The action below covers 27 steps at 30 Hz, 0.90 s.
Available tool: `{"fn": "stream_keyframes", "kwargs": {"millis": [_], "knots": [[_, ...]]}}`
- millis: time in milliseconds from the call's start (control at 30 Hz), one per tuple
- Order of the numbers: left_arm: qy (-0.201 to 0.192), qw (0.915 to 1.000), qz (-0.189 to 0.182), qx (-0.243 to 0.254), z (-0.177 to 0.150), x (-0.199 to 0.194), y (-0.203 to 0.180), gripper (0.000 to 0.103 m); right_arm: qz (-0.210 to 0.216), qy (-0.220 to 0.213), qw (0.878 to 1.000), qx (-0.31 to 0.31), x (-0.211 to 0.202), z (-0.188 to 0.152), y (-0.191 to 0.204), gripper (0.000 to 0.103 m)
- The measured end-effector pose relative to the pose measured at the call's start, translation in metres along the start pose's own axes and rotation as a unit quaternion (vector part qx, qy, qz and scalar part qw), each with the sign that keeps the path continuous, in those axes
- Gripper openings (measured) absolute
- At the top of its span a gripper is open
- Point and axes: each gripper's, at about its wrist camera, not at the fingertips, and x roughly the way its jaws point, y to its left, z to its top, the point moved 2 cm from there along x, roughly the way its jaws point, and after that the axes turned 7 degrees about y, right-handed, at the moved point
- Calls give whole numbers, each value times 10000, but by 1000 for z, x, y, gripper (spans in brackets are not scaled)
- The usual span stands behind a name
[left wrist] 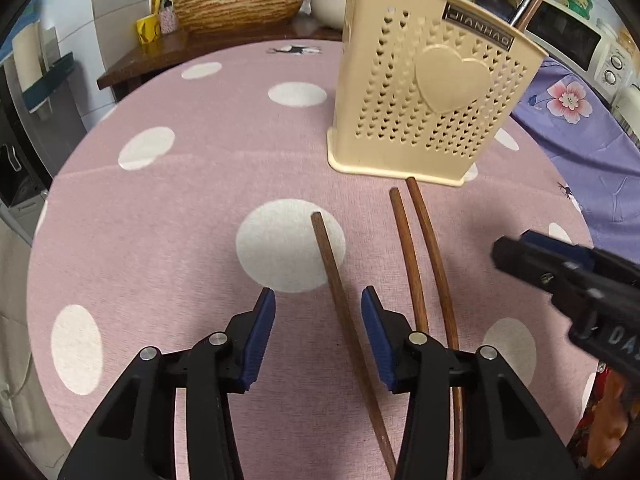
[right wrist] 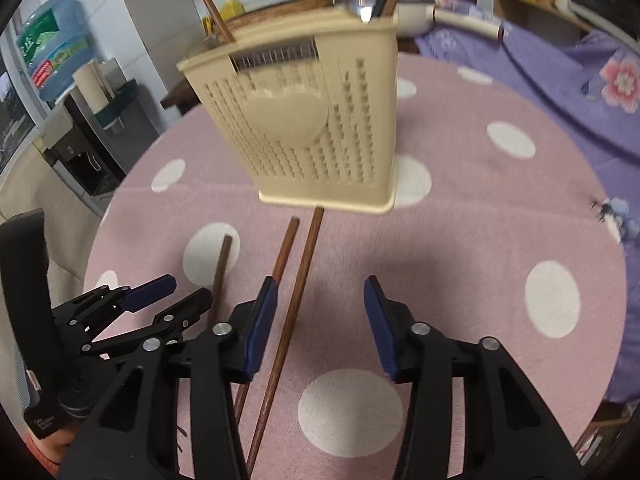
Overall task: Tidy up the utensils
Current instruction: 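Move both tools back down to the remaining brown chopsticks, then close the left tool on a brown chopstick while the right tool grasps another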
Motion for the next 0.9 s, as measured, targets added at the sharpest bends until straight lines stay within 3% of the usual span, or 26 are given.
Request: {"fn": "stream_keyframes", "kwargs": {"millis": [200, 300, 367, 467, 733, 900], "knots": [[5, 9999, 123, 86, 2, 8, -6, 41, -8, 195, 9997, 174, 22, -2, -1, 37], [-20, 9997, 207, 118, 6, 11, -8, 35, -43, 183, 9994, 277, 25, 0, -4, 37], [-56, 9992, 348, 174, 10, 13, -9, 22, -88, 169, 9994, 291, 25, 1, -4, 37], [-60, 9991, 395, 145, 15, 14, -4, 11, -117, 165, 9994, 294, 27, 3, -3, 37], [-39, 9997, 247, -34, 12, 11, 10, 11, -337, 287, 9988, 222, 43, 15, 15, 37], [-47, 9997, 210, -68, 12, 11, 12, 11, -647, 338, 9970, 245, 54, 22, 18, 31]]}}
